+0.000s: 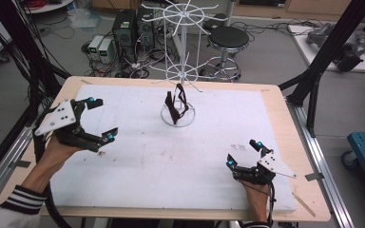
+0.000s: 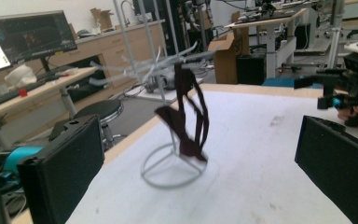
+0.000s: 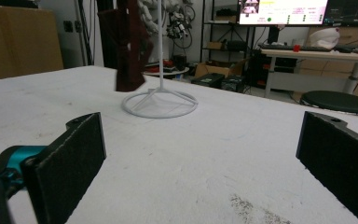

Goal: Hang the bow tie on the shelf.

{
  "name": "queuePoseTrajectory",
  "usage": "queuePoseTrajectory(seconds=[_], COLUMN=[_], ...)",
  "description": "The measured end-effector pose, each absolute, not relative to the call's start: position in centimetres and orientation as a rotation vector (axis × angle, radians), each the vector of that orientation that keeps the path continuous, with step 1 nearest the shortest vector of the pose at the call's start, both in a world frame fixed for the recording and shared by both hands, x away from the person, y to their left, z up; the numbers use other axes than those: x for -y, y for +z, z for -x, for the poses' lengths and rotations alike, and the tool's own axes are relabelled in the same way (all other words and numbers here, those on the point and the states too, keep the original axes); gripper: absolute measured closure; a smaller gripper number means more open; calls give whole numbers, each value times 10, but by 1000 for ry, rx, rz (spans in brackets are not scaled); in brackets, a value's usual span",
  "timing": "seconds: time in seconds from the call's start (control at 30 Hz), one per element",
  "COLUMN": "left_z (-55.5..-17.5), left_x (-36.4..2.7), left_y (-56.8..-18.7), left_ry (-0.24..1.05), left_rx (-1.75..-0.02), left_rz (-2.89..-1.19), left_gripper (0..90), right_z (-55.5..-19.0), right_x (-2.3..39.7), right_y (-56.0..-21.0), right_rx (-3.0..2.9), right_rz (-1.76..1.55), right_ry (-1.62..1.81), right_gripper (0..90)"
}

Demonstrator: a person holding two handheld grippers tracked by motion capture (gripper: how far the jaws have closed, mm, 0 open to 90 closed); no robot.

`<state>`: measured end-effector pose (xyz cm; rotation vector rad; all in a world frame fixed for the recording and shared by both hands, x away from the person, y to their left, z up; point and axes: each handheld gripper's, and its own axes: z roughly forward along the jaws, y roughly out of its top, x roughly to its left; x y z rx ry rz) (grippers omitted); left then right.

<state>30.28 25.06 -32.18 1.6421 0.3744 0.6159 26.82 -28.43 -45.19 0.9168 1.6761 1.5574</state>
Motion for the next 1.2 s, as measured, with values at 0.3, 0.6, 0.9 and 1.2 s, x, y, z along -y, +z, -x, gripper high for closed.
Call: queuePoseTrajectory(seconds=[0.3,0.6,0.9,1.2], left_z=[-288,-283,-283,-281], left_x=[-282,-284,-291,-296], left_y=[-374,-423,-444,-453], left_ry=[646,651,645,669], left_rx=[-483,-544,-609,-635], left_rz=[-1589,-1571,-1536,-1480], left_gripper=[17,17,17,17], right_z=[-268,-268,-268,-268], right_x=[284,284,284,284], right_y=[-452,-452,-452,-452], right_rx=[-1674,-1676,-1673,-1674], right_rz=[-920,-918,-920,-919], right_ry=[1561,1560,1560,1553], right_gripper=[6,6,6,6])
